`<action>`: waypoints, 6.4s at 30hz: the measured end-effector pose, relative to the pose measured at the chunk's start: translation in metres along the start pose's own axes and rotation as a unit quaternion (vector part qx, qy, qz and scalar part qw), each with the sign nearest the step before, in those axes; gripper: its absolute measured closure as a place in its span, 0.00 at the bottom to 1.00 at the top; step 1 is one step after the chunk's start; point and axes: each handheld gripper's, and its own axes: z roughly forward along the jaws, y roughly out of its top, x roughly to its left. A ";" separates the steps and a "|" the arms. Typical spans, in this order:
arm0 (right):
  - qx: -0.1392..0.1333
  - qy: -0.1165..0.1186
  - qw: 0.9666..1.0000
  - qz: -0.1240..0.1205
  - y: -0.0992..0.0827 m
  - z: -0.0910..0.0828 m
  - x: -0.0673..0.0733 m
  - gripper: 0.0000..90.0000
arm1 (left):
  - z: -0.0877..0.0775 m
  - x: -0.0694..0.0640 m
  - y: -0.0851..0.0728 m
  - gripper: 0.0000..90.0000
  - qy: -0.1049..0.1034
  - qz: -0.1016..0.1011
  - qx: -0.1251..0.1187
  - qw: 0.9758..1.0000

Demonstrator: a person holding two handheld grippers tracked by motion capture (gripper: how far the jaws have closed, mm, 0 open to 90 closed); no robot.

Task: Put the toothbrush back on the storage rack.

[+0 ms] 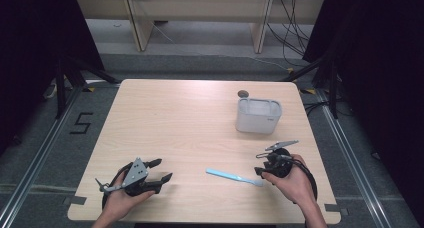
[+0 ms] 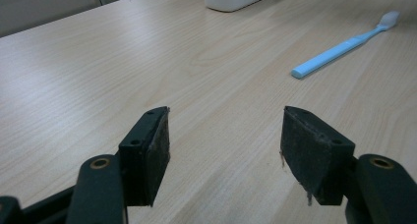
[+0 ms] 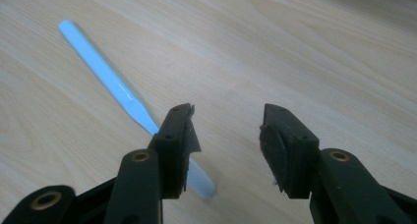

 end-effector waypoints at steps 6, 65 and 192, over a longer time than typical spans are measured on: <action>0.010 0.016 1.000 -0.004 0.006 0.003 0.008 0.62 | 0.001 -0.001 0.000 0.39 0.001 0.003 0.006 1.000; 0.239 0.062 0.863 -0.440 0.065 0.073 0.071 0.88 | 0.000 -0.004 0.000 0.39 -0.002 0.015 0.009 1.000; -0.250 0.282 0.926 -0.018 0.042 0.046 0.062 0.56 | 0.043 -0.032 0.059 0.86 -0.066 0.015 -0.089 0.994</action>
